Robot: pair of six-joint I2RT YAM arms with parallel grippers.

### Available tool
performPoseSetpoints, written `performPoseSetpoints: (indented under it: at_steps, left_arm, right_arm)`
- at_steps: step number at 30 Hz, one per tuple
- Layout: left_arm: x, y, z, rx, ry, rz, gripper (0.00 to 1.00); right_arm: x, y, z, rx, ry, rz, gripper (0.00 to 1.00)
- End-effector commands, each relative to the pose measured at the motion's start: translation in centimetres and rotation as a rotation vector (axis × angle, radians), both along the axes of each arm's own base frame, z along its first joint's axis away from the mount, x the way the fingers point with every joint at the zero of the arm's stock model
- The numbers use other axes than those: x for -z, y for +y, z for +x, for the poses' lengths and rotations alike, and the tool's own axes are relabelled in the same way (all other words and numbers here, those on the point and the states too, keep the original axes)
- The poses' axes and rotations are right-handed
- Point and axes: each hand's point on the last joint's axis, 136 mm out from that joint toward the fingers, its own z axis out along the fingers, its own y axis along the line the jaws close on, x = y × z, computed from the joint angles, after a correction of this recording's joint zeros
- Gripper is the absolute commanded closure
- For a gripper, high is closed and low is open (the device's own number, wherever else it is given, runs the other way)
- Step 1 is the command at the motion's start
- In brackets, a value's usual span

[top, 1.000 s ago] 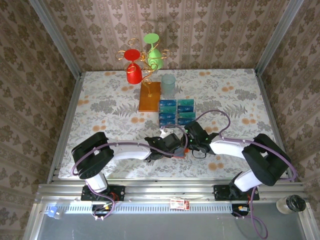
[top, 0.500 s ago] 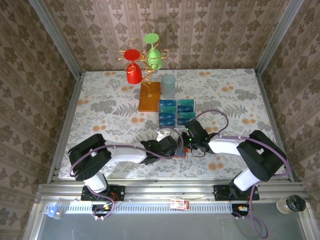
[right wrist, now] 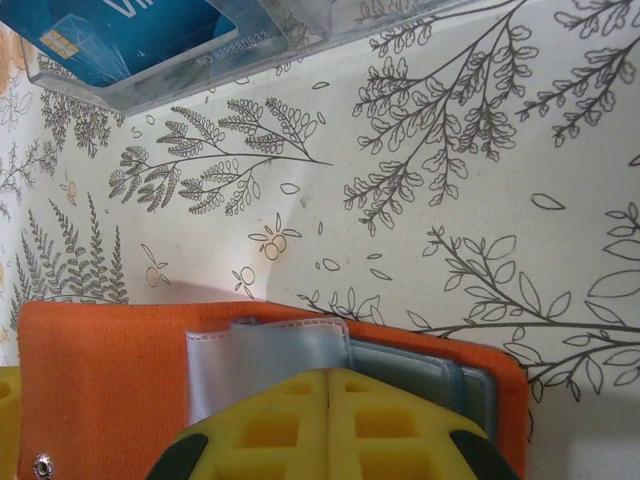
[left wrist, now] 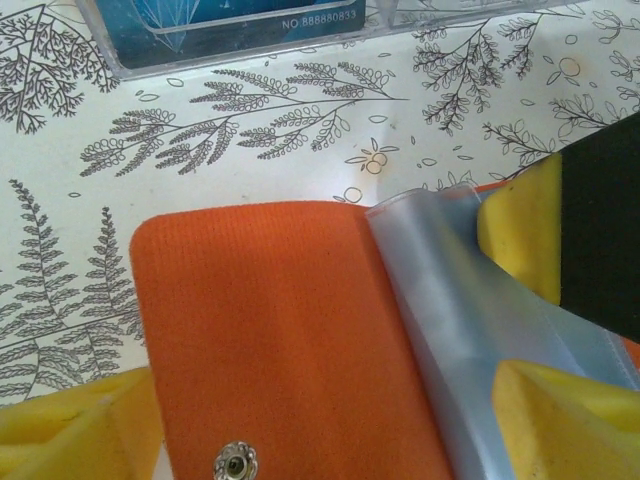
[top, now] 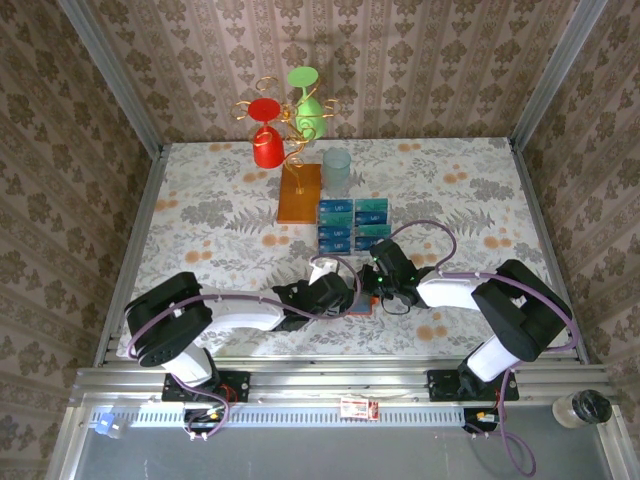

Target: Put the credit cards into the card holder

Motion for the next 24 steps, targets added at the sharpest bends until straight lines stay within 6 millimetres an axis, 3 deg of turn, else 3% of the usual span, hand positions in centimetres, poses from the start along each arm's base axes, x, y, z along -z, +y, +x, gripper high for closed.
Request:
performPoseSetpoints:
  at_steps: [1, 9, 12, 15, 17, 24]
  left_arm:
    - [-0.3, -1.1, -0.2, 0.037, 0.002, 0.0, 0.14]
    - [1.6, -0.1, -0.5, 0.031, 0.023, 0.065, 0.25]
    - [1.9, 0.0, -0.6, 0.027, 0.027, 0.066, 0.3]
    - [2.0, 0.1, -0.6, 0.025, 0.03, 0.066, 0.31]
    - [2.0, 0.2, -0.7, 0.025, 0.03, 0.067, 0.32]
    - [1.8, 0.1, -0.6, 0.022, 0.022, 0.062, 0.32]
  right_arm:
    - [1.8, -0.7, -1.6, -0.005, 0.072, -0.024, 1.0]
    - [0.7, -0.5, -1.3, -0.001, 0.055, -0.006, 1.0]
    - [-0.3, -0.5, -1.1, -0.003, 0.035, 0.004, 0.88]
    - [-1.5, -0.7, -0.8, -0.003, 0.012, 0.016, 0.65]
    - [-2.1, -1.0, -0.7, 0.0, 0.0, 0.012, 0.55]
    - [-1.9, -1.4, -0.8, -0.001, 0.007, 0.006, 0.5]
